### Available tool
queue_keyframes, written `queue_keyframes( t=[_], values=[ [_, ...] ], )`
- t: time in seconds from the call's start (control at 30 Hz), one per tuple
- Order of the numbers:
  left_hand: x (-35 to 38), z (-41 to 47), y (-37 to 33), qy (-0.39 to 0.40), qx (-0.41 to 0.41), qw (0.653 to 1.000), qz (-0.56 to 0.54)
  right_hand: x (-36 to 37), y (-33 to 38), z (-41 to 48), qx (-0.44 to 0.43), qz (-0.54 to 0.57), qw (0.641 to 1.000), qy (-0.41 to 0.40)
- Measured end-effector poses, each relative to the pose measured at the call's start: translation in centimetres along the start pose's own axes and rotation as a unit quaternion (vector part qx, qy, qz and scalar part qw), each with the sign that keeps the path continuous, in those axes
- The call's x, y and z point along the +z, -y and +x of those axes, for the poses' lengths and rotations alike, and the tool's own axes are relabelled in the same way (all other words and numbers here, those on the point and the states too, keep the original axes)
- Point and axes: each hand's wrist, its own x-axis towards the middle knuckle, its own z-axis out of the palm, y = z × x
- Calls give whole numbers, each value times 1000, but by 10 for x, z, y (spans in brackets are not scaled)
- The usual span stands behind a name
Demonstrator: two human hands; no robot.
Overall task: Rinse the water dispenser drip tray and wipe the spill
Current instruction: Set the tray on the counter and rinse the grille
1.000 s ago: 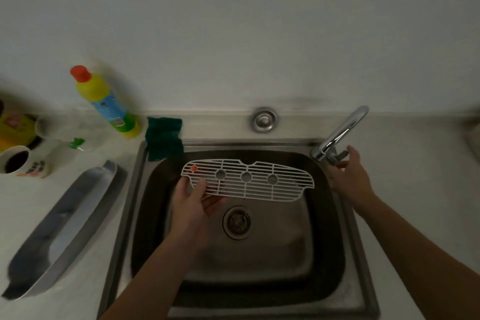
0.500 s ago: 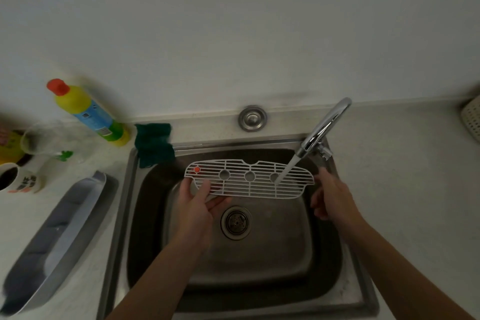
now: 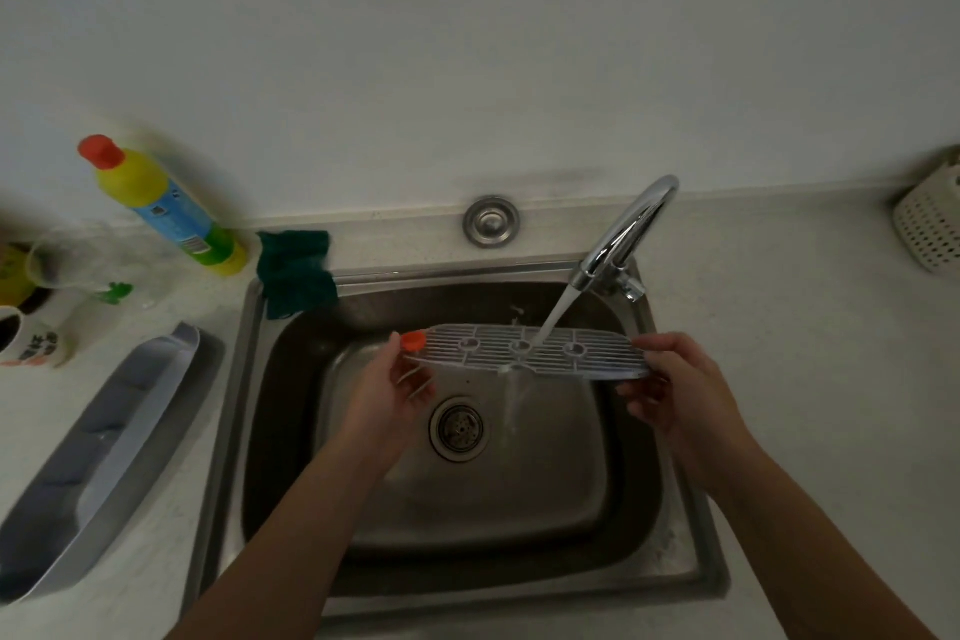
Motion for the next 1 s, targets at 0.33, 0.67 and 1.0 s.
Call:
queue_keyframes(
  t=[0.33, 0.67, 1.0],
  values=[
    [20, 3, 5, 51, 25, 998, -11, -38, -13, -14, -42, -71, 994, -79],
    [-26, -19, 14, -25, 64, 994, 85, -4, -11, 32, -8, -176, 981, -78],
    [-73, -14, 3, -105, 31, 988, 113, 55, 25, 22, -68, -123, 990, 12]
  ],
)
